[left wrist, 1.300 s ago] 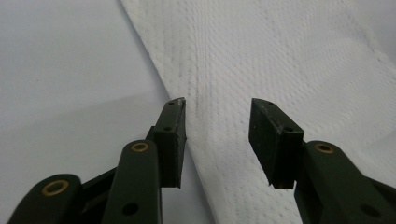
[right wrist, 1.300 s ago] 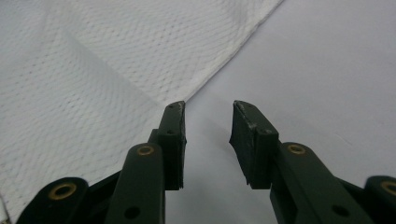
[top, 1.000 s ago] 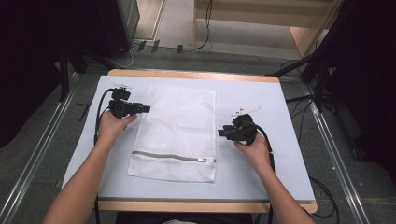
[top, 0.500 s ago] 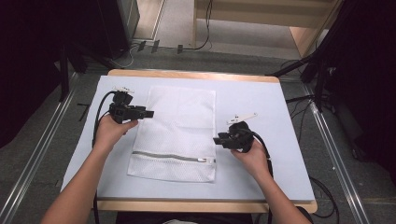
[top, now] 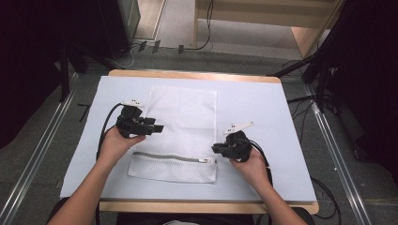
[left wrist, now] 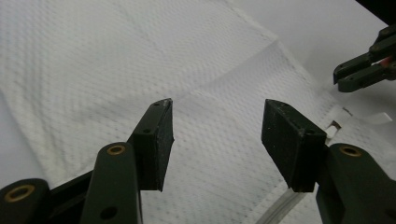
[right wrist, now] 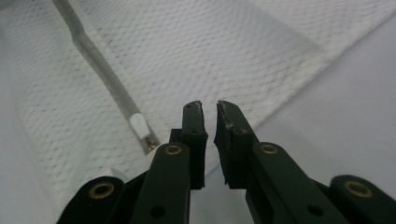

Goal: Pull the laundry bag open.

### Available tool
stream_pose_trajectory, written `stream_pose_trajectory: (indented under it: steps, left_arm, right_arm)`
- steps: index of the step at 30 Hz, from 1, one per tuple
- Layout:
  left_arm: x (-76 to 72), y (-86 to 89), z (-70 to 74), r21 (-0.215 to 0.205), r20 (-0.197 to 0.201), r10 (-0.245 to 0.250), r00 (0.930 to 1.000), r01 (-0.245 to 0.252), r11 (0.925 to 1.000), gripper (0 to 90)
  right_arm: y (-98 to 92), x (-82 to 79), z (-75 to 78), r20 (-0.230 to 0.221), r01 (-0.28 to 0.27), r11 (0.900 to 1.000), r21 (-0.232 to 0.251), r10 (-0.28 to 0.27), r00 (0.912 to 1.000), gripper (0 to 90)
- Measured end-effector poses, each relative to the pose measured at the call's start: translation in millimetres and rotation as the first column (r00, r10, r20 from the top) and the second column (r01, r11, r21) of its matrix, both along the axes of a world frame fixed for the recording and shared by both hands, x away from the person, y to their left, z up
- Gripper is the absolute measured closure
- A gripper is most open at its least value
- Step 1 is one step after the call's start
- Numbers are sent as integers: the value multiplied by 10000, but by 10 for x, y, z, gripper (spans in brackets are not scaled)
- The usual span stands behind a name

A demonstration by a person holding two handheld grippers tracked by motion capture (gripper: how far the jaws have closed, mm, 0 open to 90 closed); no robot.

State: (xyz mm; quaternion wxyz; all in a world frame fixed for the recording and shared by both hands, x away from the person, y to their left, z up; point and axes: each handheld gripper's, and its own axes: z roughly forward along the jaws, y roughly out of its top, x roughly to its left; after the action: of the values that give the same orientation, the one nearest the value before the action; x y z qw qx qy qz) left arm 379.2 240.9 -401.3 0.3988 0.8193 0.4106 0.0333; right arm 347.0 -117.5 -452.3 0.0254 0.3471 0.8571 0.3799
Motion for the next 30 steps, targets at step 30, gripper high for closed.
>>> stream_pose_trajectory:
  steps: [30]
  left_arm:
    - [-278,-769,-191,-28,-783,-2236,9715,2241,9746,581]
  right_arm:
    - [121,-161,-148,-192,-1122,9924,-495,1114,9936,900]
